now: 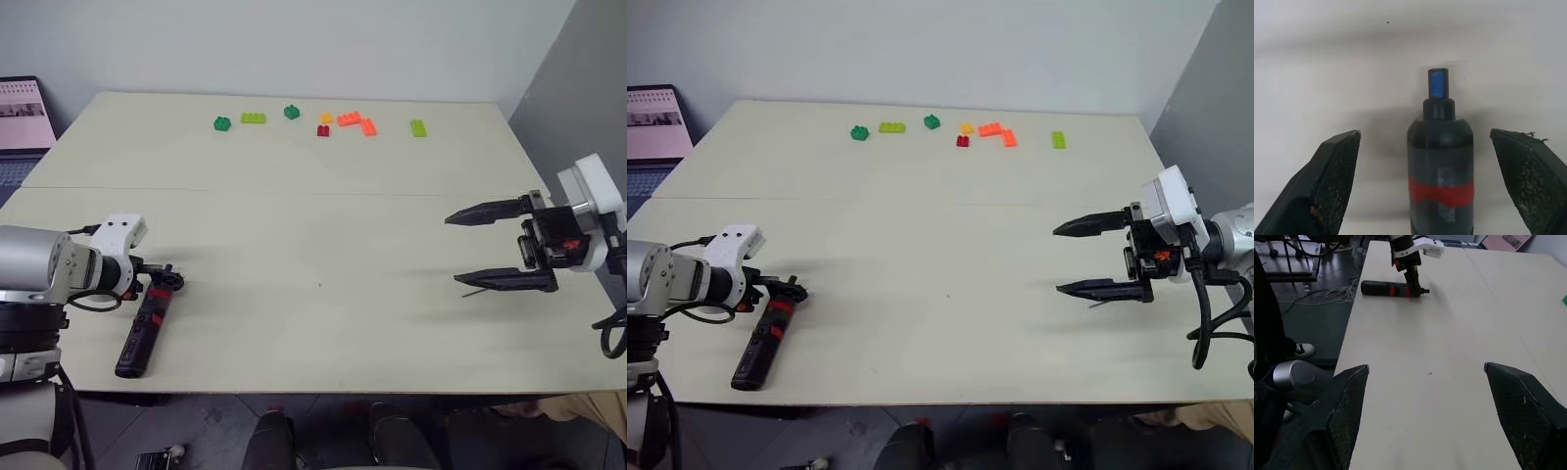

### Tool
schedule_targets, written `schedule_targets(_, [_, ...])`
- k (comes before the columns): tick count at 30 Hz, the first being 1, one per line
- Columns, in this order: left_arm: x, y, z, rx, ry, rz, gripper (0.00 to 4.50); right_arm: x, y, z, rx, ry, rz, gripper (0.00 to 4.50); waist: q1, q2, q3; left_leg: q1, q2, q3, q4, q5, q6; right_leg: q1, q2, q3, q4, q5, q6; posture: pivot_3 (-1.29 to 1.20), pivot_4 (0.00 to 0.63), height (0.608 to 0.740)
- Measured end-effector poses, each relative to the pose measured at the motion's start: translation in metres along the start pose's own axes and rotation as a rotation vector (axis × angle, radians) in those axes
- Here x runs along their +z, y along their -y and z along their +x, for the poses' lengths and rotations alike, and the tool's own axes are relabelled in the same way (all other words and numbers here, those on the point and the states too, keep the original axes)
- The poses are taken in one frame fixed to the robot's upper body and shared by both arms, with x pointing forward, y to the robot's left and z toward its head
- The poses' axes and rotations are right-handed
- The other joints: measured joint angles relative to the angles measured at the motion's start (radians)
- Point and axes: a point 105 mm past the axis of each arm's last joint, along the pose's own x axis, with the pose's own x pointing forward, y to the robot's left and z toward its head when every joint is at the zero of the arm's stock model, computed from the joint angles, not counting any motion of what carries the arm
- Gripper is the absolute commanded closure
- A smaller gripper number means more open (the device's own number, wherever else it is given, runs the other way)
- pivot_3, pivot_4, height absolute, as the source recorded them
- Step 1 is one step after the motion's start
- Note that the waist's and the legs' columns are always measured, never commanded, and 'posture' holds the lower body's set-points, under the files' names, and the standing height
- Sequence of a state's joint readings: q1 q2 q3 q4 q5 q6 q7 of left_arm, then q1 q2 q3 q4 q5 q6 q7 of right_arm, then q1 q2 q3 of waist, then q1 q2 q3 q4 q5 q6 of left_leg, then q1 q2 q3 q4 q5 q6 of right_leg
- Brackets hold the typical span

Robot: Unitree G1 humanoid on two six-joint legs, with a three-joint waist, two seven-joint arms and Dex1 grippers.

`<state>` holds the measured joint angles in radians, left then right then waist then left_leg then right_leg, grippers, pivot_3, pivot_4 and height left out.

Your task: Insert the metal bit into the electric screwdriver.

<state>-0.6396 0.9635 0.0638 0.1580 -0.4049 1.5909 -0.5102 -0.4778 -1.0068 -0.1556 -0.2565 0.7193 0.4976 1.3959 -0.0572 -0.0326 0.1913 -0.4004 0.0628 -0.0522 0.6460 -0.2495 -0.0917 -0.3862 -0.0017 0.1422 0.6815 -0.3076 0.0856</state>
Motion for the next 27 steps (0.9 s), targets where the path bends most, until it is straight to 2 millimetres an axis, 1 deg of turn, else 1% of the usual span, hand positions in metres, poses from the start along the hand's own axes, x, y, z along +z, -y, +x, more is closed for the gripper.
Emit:
schedule_targets(8, [0.004,0.005,0.004,0.013,-0.022,-0.005,0.07,-0.001,0.000,0.001,0.002,-0.010,-0.001,0.54,0.000,0.000,0.000,0.000,0.000,-0.001,0.000,0.000,0.000,0.000,0.000,-0.001,0.001,0.000,0.000,0.00,0.150,0.740])
schedule_targets(13, [0.013,0.012,0.009,0.002,-0.016,-0.028,0.07,-0.007,-0.003,0.002,0.019,-0.026,0.017,0.54,0.003,0.000,0.000,0.000,0.000,-0.002,0.000,0.000,0.000,0.001,0.000,-0.002,0.001,0.000,0.000,0.00,0.150,0.740])
schedule_targets(22, [0.014,0.012,0.009,0.004,-0.017,-0.033,0.07,-0.008,-0.004,0.001,0.020,-0.038,0.015,0.54,0.002,0.000,0.000,0.000,0.000,-0.003,0.001,0.000,0.000,0.001,0.000,-0.003,0.001,0.000,0.000,0.00,0.150,0.740])
schedule_targets(27, [0.011,0.016,0.005,-0.030,-0.015,-0.017,0.07,-0.010,-0.004,0.001,0.018,-0.047,0.013,0.54,0.002,0.000,0.000,0.000,0.000,-0.004,0.000,0.000,0.000,0.001,-0.001,-0.003,0.001,0.000,0.000,0.00,0.150,0.740])
